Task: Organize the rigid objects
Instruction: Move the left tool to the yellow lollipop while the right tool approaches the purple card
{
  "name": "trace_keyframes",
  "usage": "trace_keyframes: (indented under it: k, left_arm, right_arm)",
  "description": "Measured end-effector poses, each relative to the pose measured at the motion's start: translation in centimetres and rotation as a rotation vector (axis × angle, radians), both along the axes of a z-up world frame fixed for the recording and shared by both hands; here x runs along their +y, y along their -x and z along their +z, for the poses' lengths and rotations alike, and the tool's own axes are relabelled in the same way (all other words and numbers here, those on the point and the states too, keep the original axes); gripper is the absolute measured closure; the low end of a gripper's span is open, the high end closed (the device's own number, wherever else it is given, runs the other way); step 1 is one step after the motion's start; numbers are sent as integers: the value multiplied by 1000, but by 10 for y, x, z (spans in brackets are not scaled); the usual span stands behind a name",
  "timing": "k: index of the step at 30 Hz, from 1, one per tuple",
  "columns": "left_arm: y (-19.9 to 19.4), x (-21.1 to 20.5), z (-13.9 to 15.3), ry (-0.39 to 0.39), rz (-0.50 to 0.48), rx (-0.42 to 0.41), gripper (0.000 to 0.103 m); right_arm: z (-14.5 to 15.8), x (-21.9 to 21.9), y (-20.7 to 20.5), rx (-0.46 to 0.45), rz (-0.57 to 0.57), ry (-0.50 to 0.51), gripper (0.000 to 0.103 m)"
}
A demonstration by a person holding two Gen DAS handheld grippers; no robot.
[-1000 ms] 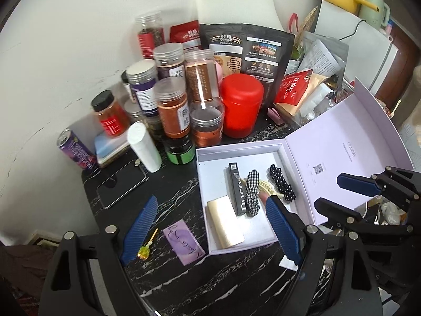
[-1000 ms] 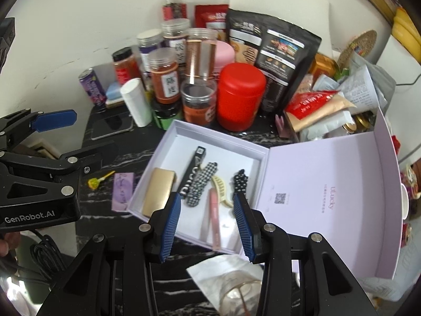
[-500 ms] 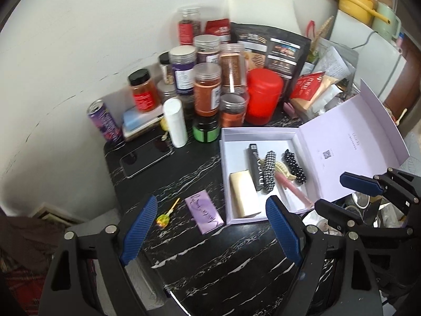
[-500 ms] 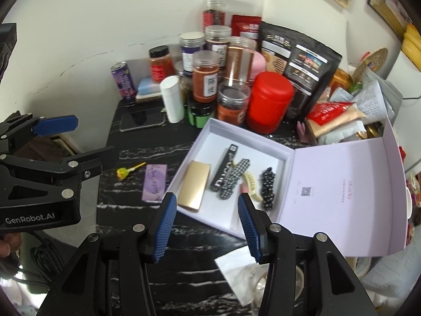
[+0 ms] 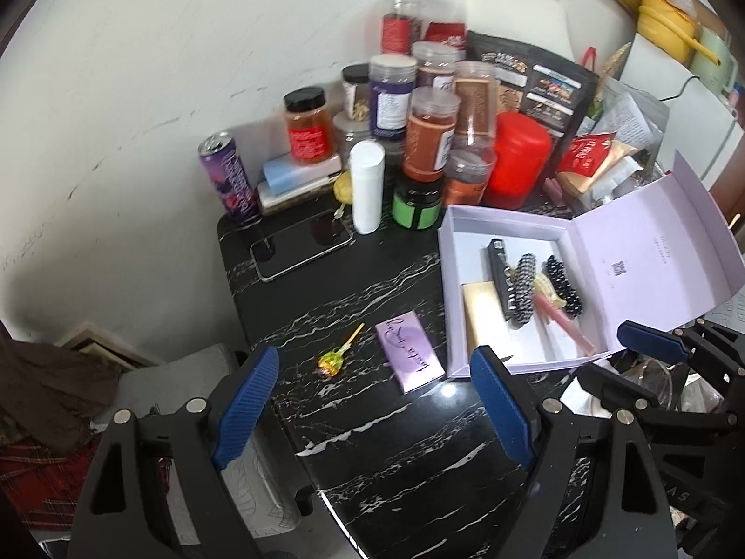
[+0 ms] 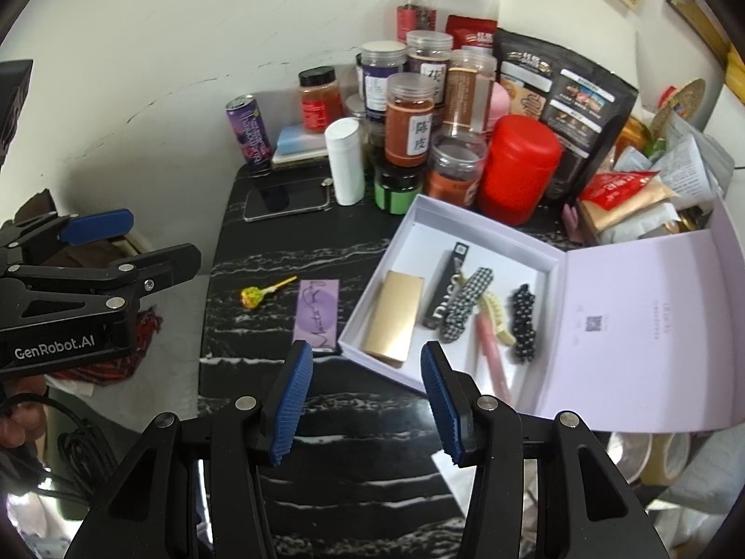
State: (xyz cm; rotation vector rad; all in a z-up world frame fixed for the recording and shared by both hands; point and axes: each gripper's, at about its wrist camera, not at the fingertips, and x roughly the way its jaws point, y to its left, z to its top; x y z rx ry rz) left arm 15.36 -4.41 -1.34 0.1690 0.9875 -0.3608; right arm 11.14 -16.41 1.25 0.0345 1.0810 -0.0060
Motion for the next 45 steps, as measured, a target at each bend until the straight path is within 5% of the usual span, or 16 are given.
trace_keyframes:
  k: [12, 24, 45]
  left_arm:
    - [-17, 23, -40, -28, 15, 38, 18]
    - [-46, 46, -89, 39, 24, 122, 18]
    - [-88, 51, -168, 54, 48, 242, 18]
  right_arm:
    - [-32, 19, -24, 1, 39, -33, 54]
    - [-75, 48, -50, 44, 140, -49, 54]
    - [-166, 62, -122, 278, 198, -14, 55]
